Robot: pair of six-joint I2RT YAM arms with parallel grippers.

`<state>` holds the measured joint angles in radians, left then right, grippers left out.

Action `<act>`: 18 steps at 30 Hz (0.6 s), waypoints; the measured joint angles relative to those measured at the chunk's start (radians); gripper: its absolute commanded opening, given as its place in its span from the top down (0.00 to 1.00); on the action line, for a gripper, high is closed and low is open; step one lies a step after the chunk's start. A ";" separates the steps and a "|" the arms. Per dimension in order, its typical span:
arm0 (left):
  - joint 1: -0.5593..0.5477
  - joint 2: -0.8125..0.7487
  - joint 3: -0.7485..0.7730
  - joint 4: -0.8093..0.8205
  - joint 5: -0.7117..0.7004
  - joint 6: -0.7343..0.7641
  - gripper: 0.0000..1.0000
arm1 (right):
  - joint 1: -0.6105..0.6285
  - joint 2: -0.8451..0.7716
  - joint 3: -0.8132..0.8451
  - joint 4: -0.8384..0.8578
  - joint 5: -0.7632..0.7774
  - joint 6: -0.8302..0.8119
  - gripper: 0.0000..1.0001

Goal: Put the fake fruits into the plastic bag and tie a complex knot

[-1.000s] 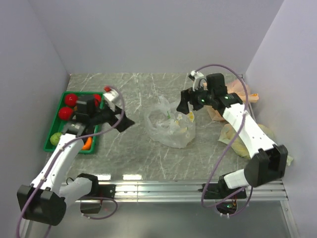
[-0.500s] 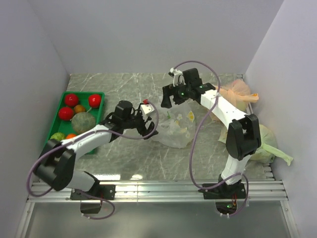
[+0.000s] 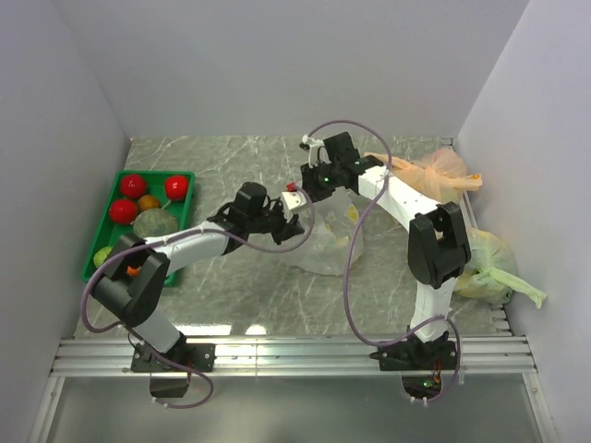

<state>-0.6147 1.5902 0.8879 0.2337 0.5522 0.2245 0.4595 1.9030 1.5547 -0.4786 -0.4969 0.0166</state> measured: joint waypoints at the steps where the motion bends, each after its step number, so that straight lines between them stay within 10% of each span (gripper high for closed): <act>1: -0.002 0.008 0.026 -0.031 0.002 0.001 1.00 | -0.002 0.001 0.010 -0.004 0.000 -0.003 1.00; 18: 0.474 -0.558 0.219 -0.742 0.205 0.633 1.00 | -0.514 -0.170 0.200 -0.010 -0.188 0.148 1.00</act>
<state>-0.1406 1.0325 1.1065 -0.5083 0.7570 0.8577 -0.0544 1.7332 1.7542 -0.4889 -0.6846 0.1642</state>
